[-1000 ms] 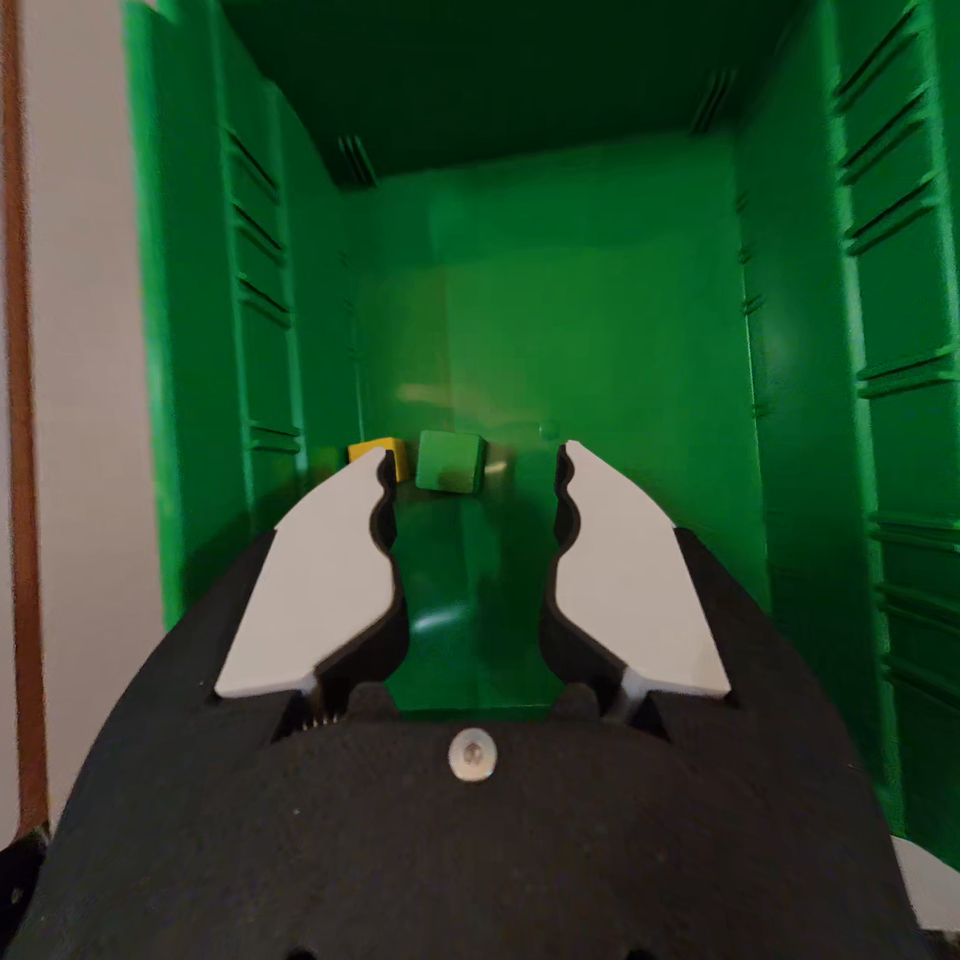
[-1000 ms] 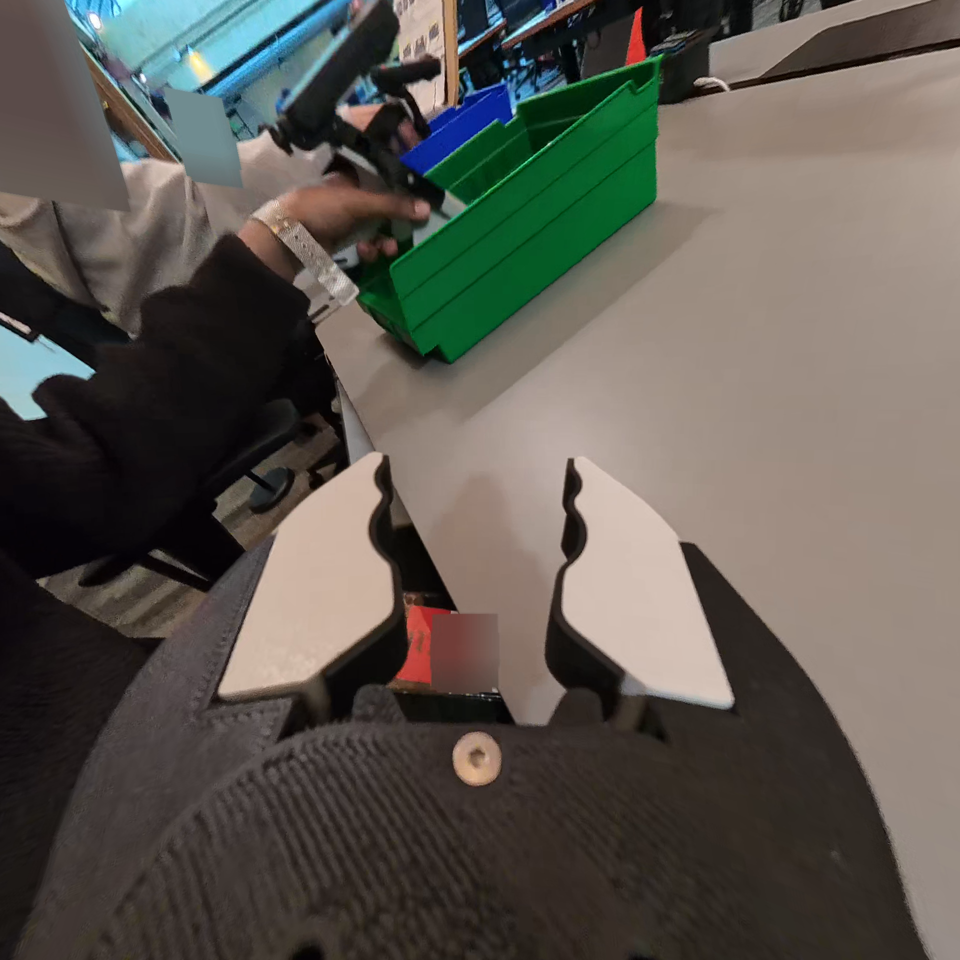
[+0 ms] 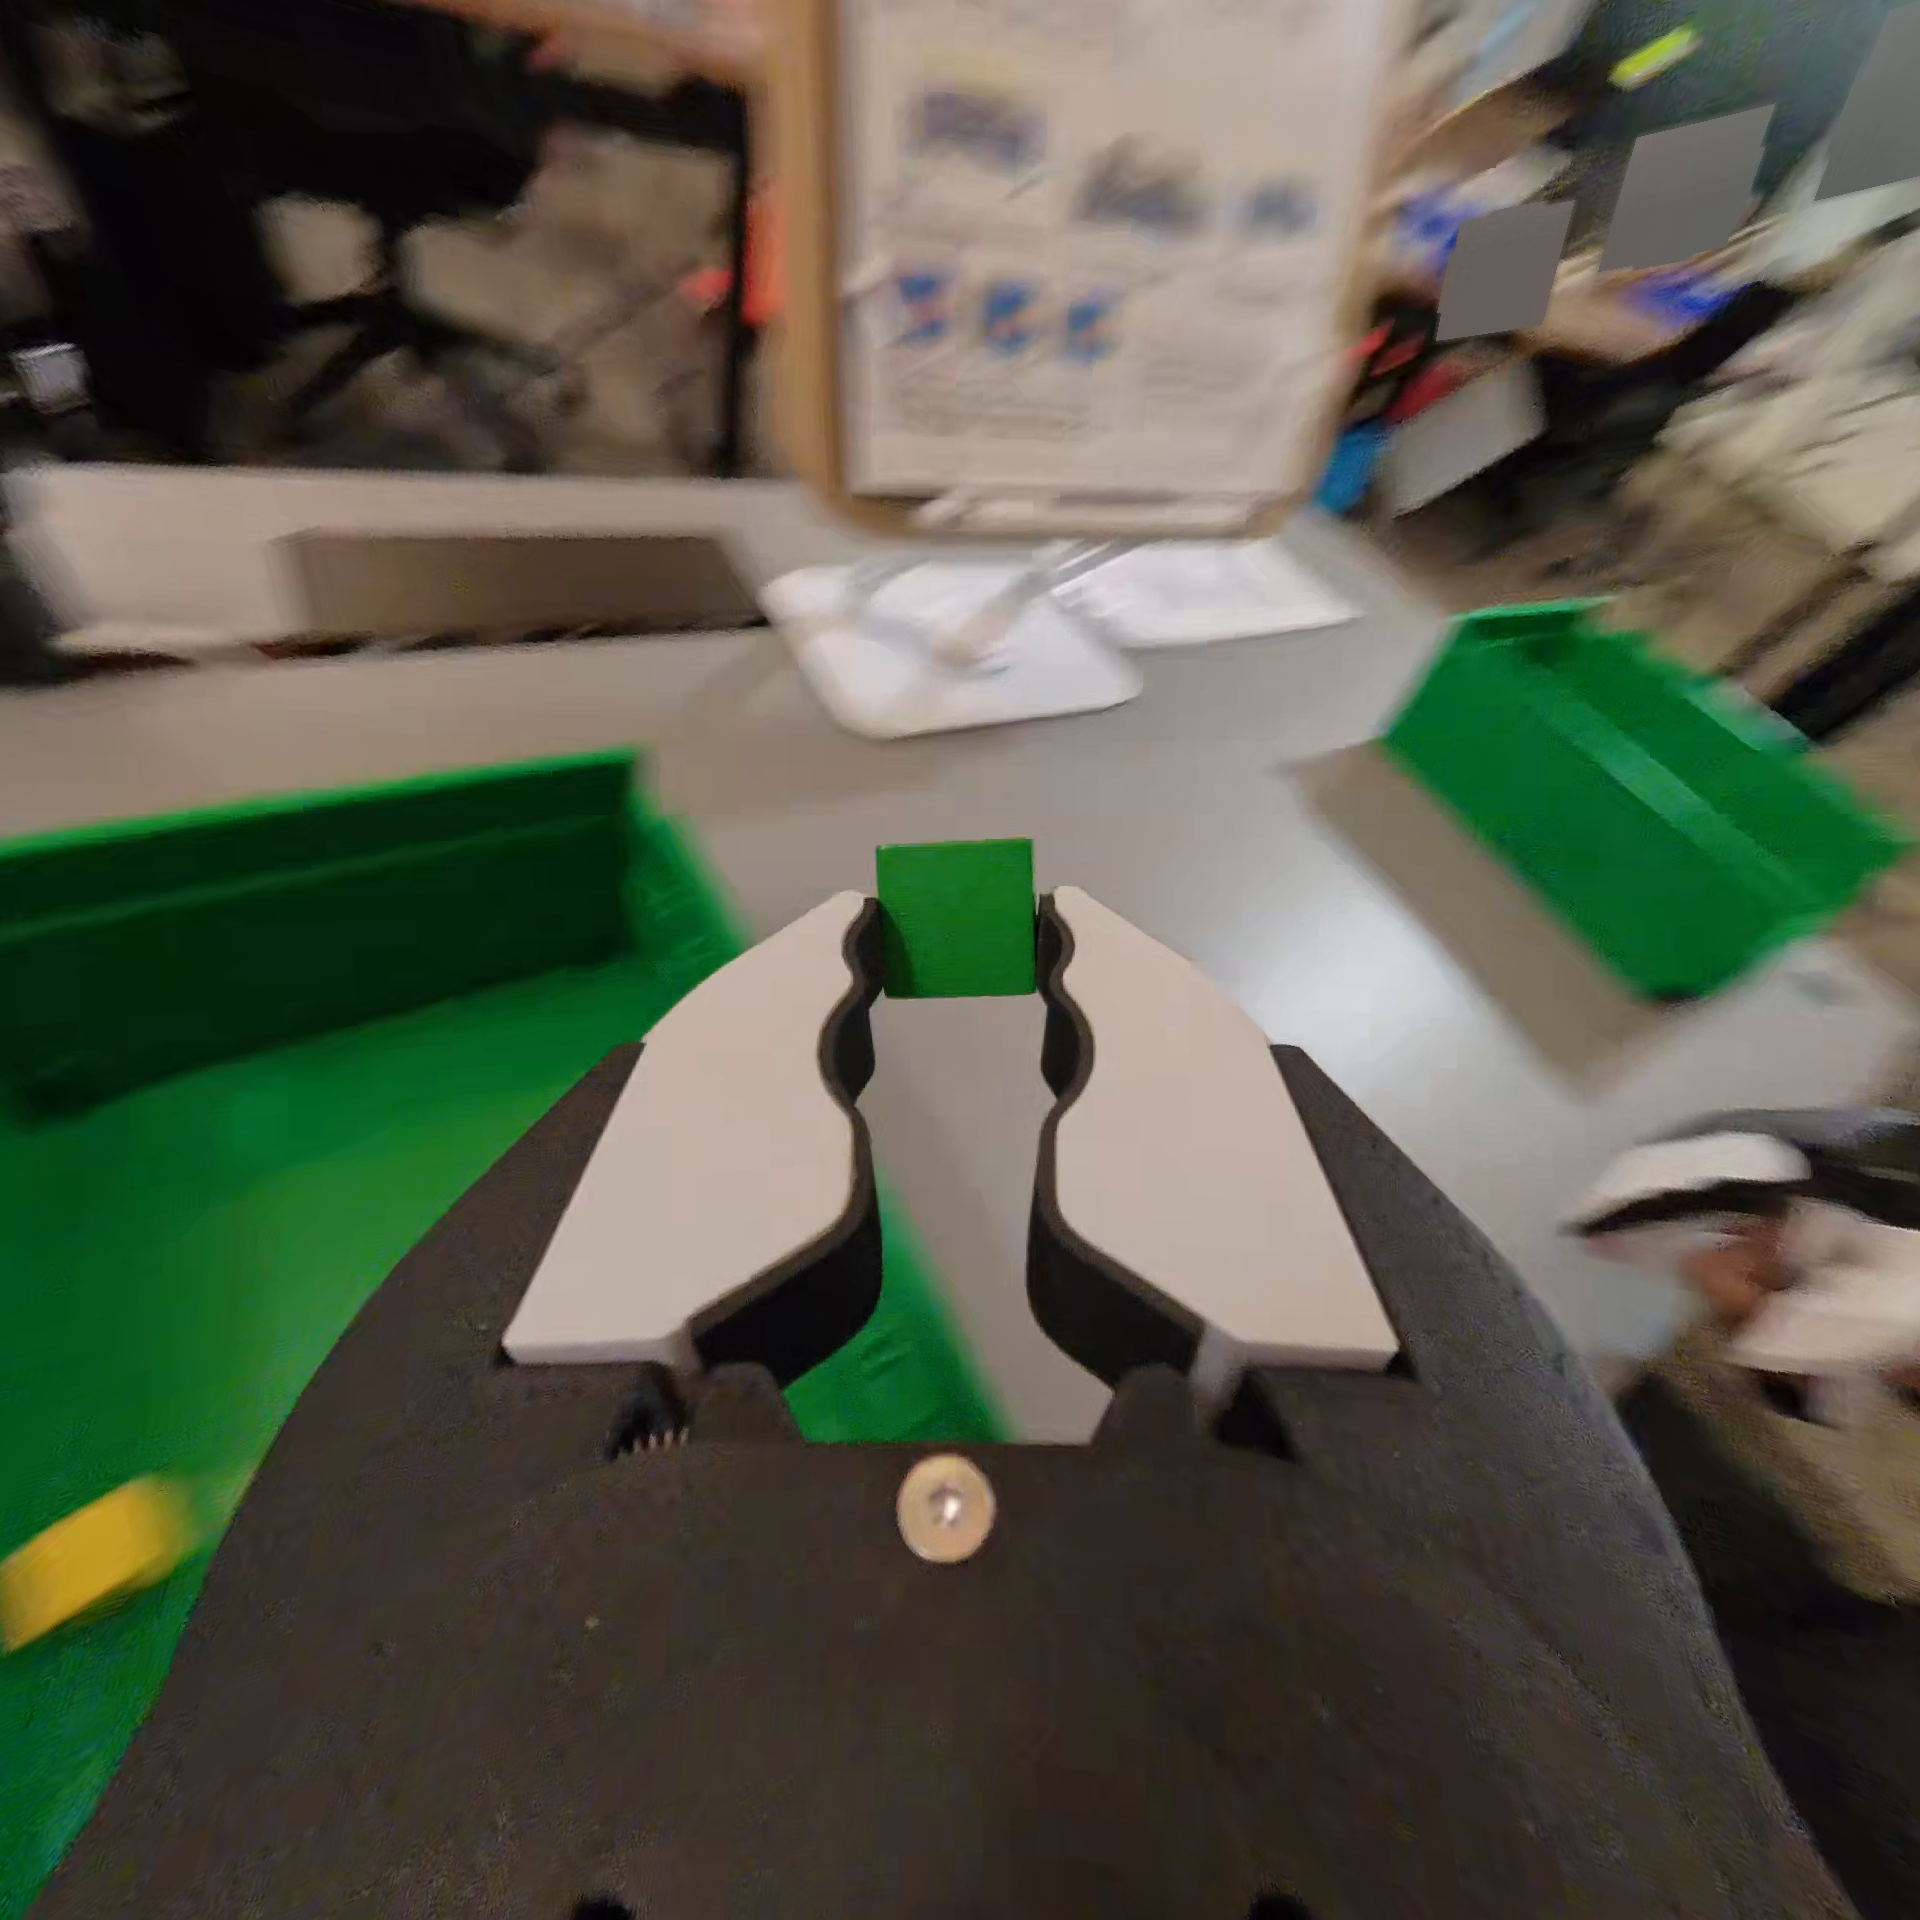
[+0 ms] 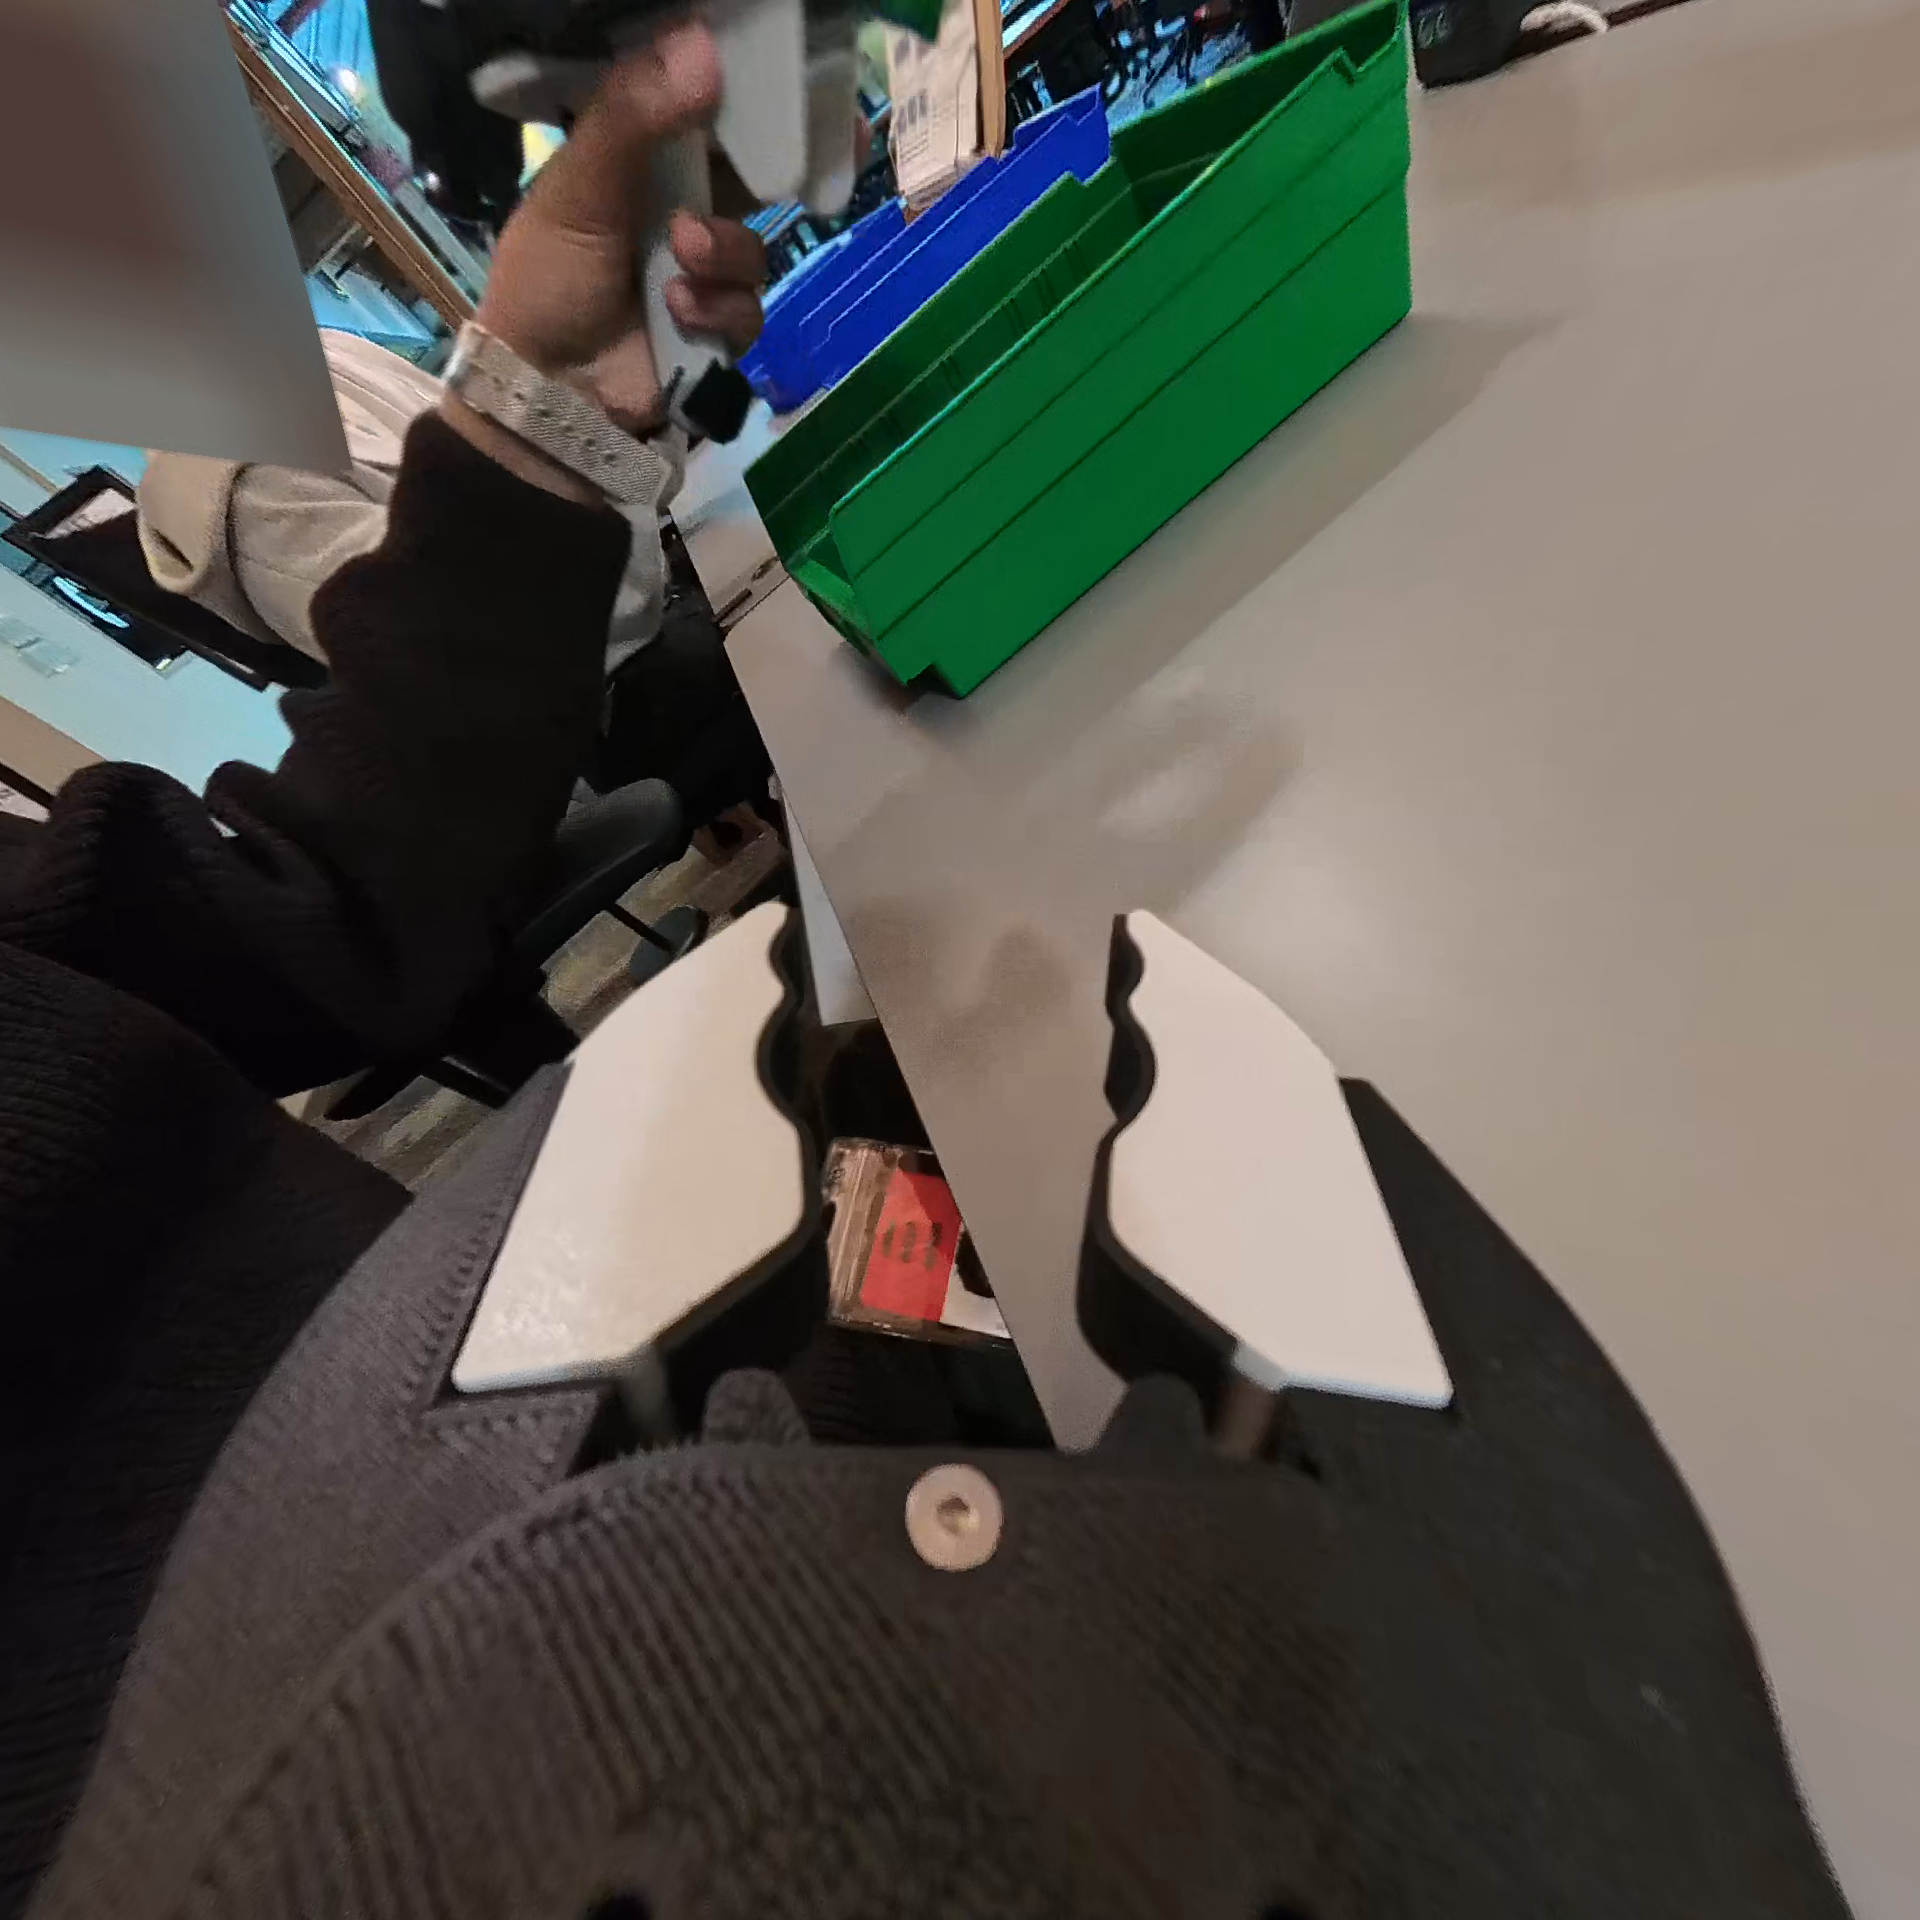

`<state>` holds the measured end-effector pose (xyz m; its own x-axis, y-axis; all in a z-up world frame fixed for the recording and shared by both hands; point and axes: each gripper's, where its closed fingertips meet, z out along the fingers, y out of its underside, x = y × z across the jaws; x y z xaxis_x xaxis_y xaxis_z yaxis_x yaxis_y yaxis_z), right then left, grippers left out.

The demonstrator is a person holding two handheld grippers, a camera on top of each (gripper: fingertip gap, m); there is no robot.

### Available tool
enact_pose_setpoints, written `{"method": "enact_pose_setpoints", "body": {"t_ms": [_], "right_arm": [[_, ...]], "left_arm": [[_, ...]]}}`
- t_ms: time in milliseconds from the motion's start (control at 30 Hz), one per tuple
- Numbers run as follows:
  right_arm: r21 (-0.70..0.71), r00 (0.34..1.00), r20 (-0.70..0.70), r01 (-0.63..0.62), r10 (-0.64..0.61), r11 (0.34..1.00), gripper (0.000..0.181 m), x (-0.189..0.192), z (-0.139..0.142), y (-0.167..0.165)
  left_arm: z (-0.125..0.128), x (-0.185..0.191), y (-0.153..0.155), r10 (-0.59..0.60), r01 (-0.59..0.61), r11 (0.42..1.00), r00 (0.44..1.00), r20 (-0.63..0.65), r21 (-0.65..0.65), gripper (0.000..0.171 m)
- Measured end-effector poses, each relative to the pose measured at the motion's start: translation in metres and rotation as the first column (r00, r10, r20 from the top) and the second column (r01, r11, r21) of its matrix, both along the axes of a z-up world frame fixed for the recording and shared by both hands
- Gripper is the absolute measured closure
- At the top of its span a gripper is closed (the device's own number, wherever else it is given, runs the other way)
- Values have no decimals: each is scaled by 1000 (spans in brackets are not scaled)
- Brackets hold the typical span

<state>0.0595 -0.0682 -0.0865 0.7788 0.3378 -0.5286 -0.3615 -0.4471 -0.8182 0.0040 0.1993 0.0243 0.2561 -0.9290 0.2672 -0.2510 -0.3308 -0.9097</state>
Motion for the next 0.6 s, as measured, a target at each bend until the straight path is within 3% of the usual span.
{"method": "enact_pose_setpoints", "body": {"t_ms": [67,133,267,367,467,533,600], "right_arm": [[33,1000,7,7,-8,999,125,3,6,-1],[83,1000,10,21,-22,996,125,7,16,-2],[196,997,21,70,-75,978,125,19,37,-5],[272,995,12,95,-102,958,124,27,52,-9],[282,990,46,115,-133,952,123,33,54,-11],[290,986,72,124,-151,949,120,35,54,-10],[303,990,35,119,-136,946,120,33,57,-11]], "left_arm": [[26,21,-47,-160,168,985,976,144,-39,143],[37,41,-94,-297,327,942,919,260,-78,143],[20,67,-182,-477,591,792,755,449,-154,143],[-12,78,-225,-487,678,689,694,530,-254,143],[-27,85,-249,-481,737,578,655,583,-351,143],[-36,86,-262,-505,756,548,640,579,-357,144],[-46,85,-271,-554,765,557,632,542,-323,143]]}}
